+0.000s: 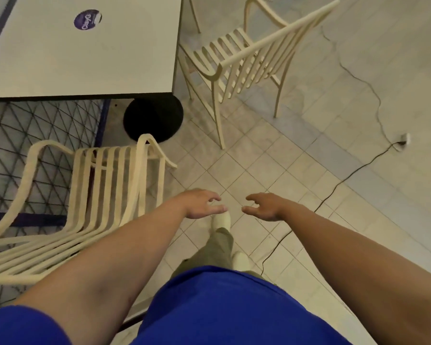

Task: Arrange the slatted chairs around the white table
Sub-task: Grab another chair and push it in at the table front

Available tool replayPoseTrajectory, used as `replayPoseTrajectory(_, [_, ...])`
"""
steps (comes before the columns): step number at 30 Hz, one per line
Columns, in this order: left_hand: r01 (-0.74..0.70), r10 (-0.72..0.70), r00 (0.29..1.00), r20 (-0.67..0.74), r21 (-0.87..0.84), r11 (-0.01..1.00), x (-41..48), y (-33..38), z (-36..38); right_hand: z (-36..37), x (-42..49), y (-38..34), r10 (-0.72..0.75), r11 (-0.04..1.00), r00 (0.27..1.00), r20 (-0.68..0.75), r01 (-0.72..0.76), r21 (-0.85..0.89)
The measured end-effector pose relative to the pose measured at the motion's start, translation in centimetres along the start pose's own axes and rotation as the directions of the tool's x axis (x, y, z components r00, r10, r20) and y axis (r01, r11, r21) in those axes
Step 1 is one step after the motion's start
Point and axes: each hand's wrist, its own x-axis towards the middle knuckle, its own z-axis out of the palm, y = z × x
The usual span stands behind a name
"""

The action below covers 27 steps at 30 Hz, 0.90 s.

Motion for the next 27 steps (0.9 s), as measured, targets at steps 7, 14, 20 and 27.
replayPoseTrajectory(7, [-0.029,0.029,1.000,-0.012,-0.002,1.000,6.9,1.8,-6.5,-7.5,3.6,2.5,0.052,0.999,0.998,-0.048,-0.051,0.014])
replayPoseTrajectory(14, [-0.049,0.049,0.999,-0.007,-0.010,0.999,12.1,4.5,-14.1,-16.6,5.4,5.1,0.092,0.995,0.989,-0.114,-0.087,0.048])
replayPoseTrajectory(20, [-0.089,0.089,0.996,0.003,0.004,0.996,16.2,8.1,-18.8,-22.1,7.2,8.7,0.100,0.994,0.985,-0.140,-0.092,0.062])
replayPoseTrajectory(27, [-0.009,0.005,0.999,-0.047,-0.090,0.996,22.2,13.4,-22.6,-30.1,10.9,15.0,0.043,0.997,0.996,-0.074,-0.047,-0.056])
